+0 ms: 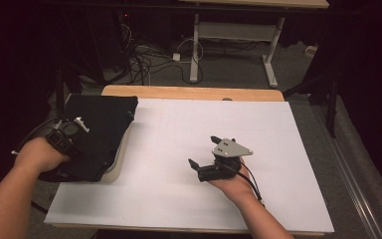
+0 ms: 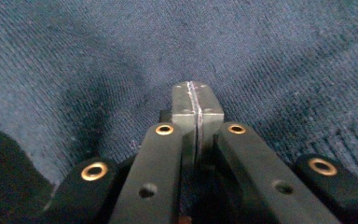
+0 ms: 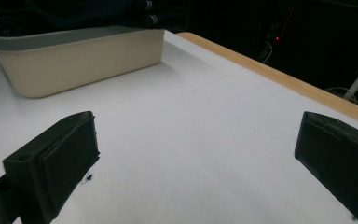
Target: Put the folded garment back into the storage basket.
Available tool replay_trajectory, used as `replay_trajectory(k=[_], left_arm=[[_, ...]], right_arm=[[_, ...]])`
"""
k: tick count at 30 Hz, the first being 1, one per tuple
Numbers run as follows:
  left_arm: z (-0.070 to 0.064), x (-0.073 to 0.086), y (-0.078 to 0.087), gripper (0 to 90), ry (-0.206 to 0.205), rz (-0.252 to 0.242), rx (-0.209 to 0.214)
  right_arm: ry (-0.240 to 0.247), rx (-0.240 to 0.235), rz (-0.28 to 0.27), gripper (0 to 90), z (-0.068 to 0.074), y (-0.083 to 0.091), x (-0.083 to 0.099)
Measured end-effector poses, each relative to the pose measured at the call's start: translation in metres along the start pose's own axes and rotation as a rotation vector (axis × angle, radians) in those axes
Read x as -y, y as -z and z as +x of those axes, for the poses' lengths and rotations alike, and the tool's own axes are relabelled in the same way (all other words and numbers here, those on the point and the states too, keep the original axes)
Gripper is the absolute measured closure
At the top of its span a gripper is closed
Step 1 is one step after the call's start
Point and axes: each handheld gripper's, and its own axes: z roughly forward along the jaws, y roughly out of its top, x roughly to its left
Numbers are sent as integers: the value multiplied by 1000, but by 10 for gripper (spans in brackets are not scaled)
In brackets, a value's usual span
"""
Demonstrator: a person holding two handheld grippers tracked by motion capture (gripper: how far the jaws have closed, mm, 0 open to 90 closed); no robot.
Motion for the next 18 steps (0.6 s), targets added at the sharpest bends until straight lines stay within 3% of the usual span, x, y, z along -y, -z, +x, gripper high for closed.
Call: replay_trajectory(k=[8, 14, 18], left_arm=[[7, -4, -11, 861, 18, 3, 44], [10, -12, -25, 861, -2, 9, 82], [12, -20, -32, 861, -24, 30, 96]], right_arm=[[-26, 41, 29, 1, -6, 39, 28], [-35, 72, 53, 1, -13, 61, 46], [-50, 90, 40, 1, -16, 72, 56]])
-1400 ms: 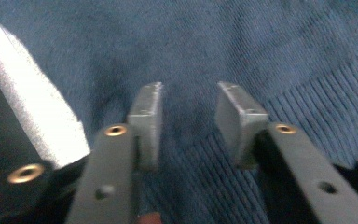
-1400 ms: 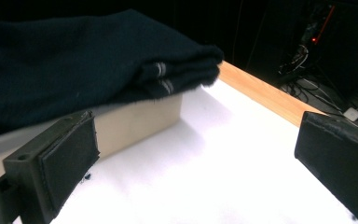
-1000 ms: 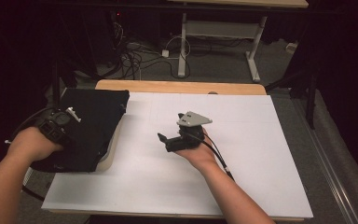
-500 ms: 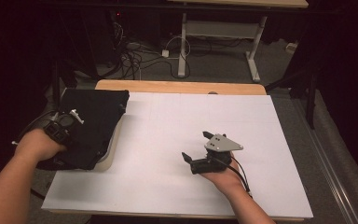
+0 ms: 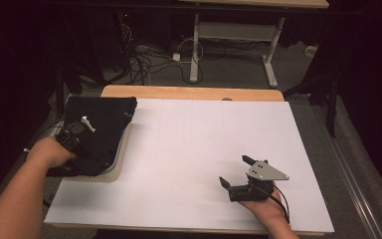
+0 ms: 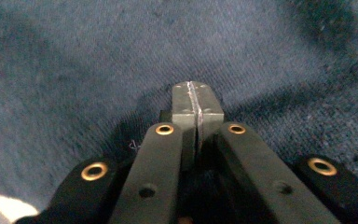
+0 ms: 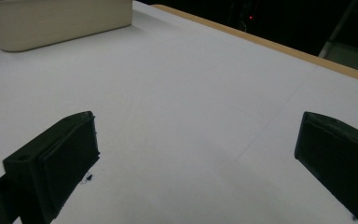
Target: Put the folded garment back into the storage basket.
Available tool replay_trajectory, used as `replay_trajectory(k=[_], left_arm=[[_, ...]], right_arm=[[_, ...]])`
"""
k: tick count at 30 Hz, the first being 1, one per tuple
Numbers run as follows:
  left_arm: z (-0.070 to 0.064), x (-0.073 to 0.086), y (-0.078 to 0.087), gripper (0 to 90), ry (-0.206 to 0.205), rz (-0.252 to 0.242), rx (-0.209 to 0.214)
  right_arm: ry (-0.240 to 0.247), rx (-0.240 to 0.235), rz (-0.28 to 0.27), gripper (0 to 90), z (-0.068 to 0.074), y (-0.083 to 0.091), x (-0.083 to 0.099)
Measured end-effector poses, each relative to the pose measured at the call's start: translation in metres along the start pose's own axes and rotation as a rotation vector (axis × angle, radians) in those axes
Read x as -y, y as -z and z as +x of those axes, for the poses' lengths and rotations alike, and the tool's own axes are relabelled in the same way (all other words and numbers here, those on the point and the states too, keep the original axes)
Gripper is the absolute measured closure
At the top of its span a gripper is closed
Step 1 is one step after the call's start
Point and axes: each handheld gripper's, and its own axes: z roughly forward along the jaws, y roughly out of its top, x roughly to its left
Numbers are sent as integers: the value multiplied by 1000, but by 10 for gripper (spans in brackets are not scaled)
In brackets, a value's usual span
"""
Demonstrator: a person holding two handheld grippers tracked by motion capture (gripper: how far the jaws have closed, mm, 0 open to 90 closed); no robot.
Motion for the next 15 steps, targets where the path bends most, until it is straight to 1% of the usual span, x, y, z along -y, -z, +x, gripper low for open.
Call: replay_trajectory(k=[2, 4, 5, 7, 8, 9, 12, 13, 15], left_arm=[[0, -6, -4, 860, -12, 27, -1], [-1, -13, -9, 860, -29, 42, -2], [-3, -16, -11, 860, -50, 47, -1], [-7, -23, -17, 860, -91, 48, 1], [-7, -26, -18, 861, -100, 30, 5], [-7, -28, -19, 861, -91, 15, 19], [-4, -28, -18, 861, -60, 3, 41], [-4, -27, -17, 861, -59, 6, 37], [-6, -26, -14, 856, -36, 18, 18]], right_arm=[[-16, 5, -6, 1, -2, 3, 4], [-24, 12, -8, 1, -4, 5, 6], [-26, 18, -11, 1, -5, 6, 7], [-37, 23, -17, 1, -7, 8, 8], [-42, 26, -20, 1, -8, 9, 8], [-47, 27, -24, 1, -9, 10, 9], [-52, 31, -26, 1, -10, 11, 10], [-53, 30, -27, 1, -10, 11, 10], [-55, 32, -31, 1, -10, 12, 10]])
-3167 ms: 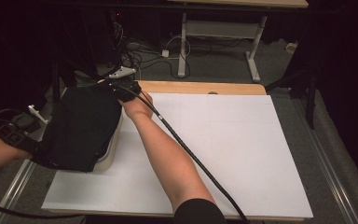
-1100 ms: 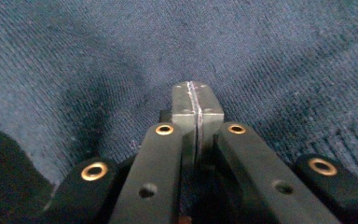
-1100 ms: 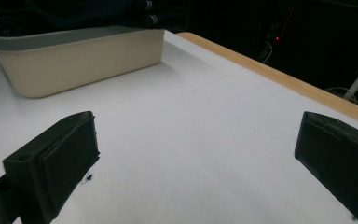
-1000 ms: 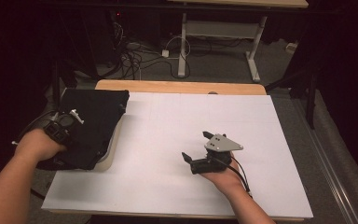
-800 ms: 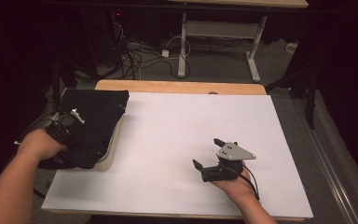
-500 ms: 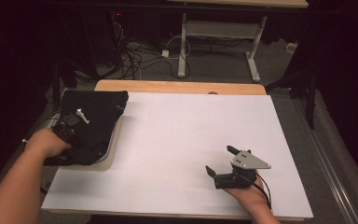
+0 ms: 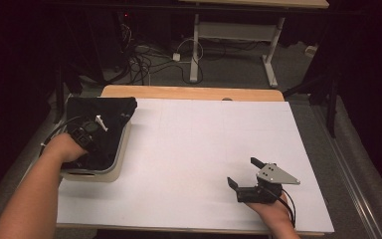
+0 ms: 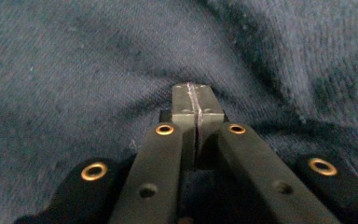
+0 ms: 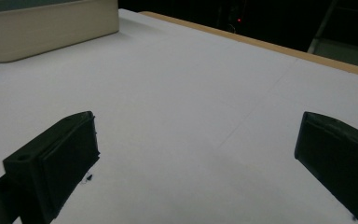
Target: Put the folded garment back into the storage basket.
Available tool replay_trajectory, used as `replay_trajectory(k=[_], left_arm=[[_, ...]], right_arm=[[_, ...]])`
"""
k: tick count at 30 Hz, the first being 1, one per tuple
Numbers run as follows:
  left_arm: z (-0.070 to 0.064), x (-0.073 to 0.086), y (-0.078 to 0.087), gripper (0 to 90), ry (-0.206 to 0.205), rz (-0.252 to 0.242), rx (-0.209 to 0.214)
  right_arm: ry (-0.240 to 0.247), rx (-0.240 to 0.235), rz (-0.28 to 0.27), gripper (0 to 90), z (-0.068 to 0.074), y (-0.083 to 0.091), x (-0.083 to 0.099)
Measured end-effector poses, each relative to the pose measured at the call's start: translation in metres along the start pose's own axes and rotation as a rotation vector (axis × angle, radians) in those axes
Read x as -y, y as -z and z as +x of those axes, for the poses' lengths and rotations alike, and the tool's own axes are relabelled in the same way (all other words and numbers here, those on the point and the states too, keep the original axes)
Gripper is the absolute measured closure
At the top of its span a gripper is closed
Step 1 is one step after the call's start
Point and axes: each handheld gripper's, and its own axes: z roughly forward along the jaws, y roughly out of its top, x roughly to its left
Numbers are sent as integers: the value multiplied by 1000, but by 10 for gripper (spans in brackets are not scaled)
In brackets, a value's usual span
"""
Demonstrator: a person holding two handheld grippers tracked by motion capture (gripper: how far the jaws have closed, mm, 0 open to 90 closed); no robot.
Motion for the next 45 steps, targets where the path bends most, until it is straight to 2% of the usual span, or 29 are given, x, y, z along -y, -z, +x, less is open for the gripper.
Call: replay_trajectory(k=[2, 4, 9, 11, 13, 15, 17, 19, 22, 23, 26, 28, 32, 34, 37, 42, 45], left_arm=[[-3, 2, 5, 854, 9, 10, -21], [-6, 3, 14, 854, 28, -4, -34], [-26, 5, 42, 848, 3, -50, -53], [-32, 3, 48, 848, 11, -66, -54], [-37, 2, 48, 848, -1, -45, -59], [-39, 0, 41, 849, -7, 23, -69], [-39, 1, 34, 859, -11, 77, -26], [-38, 3, 27, 860, 9, 110, 4], [-40, 7, 18, 861, 8, 122, 47], [-41, 7, 15, 862, 4, 131, 52], [-40, 8, 15, 862, 18, 115, 52], [-38, 7, 23, 858, 26, 87, 37], [-27, 3, 41, 856, 61, -16, -12], [-23, 0, 42, 857, 77, -48, -29], [-21, -8, 40, 857, 74, -112, -54], [-13, -25, 40, 858, 115, -225, -98], [-4, -35, 47, 859, 152, -317, -129]], right_arm=[[0, -1, -5, 1, -1, 1, 0], [2, 1, -7, 1, -1, 2, 0], [5, 1, -15, 1, 1, 5, -1], [9, 3, -19, 1, 2, 6, -2], [7, 2, -19, 1, 2, 6, -2], [7, 1, -21, 2, 2, 5, -2], [7, -3, -21, 1, 3, 5, -2], [4, -7, -20, 2, 3, 5, -1], [1, -8, -20, 1, 3, 5, -1], [2, -9, -22, 2, 3, 6, 0], [3, -11, -21, 2, 3, 6, 0], [2, -9, -21, 2, 3, 6, 0], [5, -8, -23, 1, 3, 6, -1], [0, -7, -24, 1, 2, 5, -1], [-5, -1, -23, 2, 1, 6, 0], [-18, 8, -19, 1, -1, 5, 2], [-22, 15, -12, 1, -3, 5, 3]])
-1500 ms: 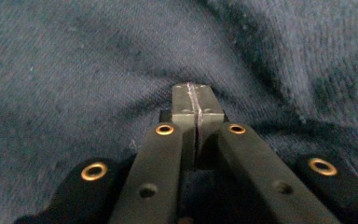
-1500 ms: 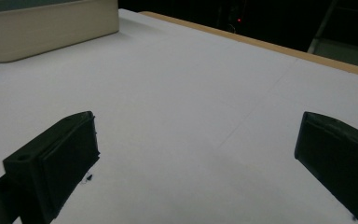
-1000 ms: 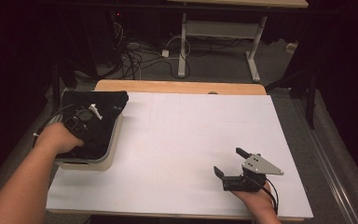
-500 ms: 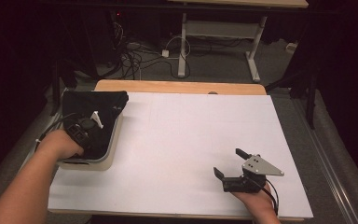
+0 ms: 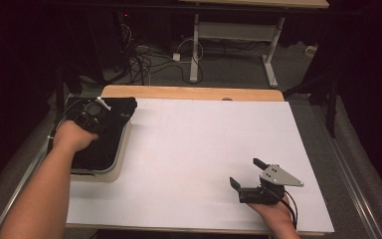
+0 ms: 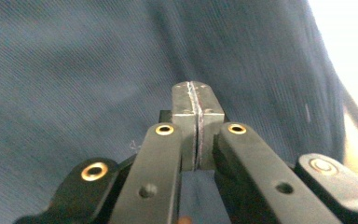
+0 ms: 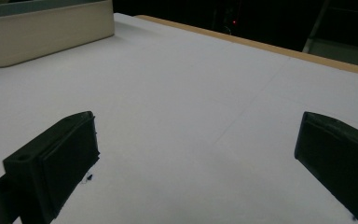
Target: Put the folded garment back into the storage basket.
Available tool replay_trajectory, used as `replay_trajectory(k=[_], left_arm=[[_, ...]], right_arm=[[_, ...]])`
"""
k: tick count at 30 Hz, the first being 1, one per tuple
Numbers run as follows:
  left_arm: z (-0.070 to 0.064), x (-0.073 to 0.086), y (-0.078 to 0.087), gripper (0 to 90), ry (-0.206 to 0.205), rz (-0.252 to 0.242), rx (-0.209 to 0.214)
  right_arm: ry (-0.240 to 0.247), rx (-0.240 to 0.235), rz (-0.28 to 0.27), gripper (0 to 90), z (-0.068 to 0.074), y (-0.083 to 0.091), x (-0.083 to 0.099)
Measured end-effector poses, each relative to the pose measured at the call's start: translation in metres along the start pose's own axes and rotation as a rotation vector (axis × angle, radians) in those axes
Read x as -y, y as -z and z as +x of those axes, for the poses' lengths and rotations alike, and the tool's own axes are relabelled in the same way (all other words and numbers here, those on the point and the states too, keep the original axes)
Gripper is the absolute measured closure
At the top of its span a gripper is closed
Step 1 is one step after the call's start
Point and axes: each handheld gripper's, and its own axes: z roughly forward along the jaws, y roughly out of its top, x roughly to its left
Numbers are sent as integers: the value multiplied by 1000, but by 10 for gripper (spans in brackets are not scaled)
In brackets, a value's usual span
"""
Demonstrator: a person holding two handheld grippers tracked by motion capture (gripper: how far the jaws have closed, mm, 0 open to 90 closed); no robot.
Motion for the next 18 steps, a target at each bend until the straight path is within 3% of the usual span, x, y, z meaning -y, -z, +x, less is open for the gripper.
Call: replay_trajectory(k=[3, 6, 12, 14, 15, 16, 18], left_arm=[[6, -12, -2, 859, 31, -90, 14], [8, -22, -16, 859, 61, -128, 45], [5, -25, -56, 865, 98, -113, 87], [8, -19, -69, 865, 117, -80, 103], [8, -15, -77, 865, 104, -49, 98], [7, -11, -81, 865, 93, -79, 101], [9, -8, -82, 865, 113, -101, 127]], right_arm=[[0, 7, 1, 1, -1, 0, 1], [-10, 13, 0, 1, -3, 1, 1], [-11, 23, 5, 2, -2, 1, 1], [-10, 23, 5, 2, -1, 1, 1], [-10, 24, 6, 1, -1, 1, 1], [-12, 24, 7, 2, 0, 1, 1], [-4, 24, 8, 1, 0, 0, 1]])
